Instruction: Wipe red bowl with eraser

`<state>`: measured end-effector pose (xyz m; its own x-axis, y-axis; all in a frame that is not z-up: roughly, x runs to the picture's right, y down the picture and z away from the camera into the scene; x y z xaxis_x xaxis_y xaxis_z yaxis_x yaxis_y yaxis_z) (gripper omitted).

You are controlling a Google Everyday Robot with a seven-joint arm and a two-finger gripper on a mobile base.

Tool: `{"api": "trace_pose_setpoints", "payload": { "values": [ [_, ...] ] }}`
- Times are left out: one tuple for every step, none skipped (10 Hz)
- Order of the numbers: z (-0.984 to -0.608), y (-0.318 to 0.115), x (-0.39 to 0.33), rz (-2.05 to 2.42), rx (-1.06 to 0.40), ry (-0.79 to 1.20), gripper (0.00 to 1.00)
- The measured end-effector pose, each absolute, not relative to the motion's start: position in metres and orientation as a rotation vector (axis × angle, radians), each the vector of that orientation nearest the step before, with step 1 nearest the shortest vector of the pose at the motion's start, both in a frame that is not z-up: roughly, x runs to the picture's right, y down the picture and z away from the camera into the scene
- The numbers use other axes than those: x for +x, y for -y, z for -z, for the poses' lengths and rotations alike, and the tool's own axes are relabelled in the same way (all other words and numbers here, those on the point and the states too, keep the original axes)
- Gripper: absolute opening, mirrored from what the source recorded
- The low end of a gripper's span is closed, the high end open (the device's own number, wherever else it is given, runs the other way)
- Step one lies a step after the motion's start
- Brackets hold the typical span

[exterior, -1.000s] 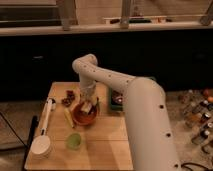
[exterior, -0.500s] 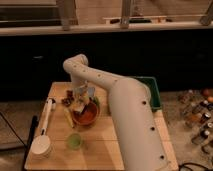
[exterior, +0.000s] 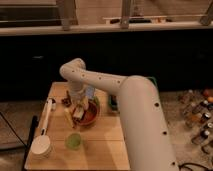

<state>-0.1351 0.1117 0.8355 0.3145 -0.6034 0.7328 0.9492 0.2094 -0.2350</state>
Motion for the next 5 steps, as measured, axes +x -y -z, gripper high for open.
{"api": "trace_pose_setpoints", "payload": {
  "values": [
    [-0.831, -0.111, -0.121, 1.136, -0.741, 0.546, 0.0],
    [-0.83, -0.11, -0.11, 1.12, -0.741, 0.54, 0.0],
    [-0.829, -0.107, -0.099, 1.099, -0.732, 0.533, 0.0],
    [-0.829, -0.103, -0.097, 1.083, -0.72, 0.53, 0.0],
    [-0.829, -0.101, -0.1, 1.077, -0.711, 0.531, 0.0]
  ]
}}
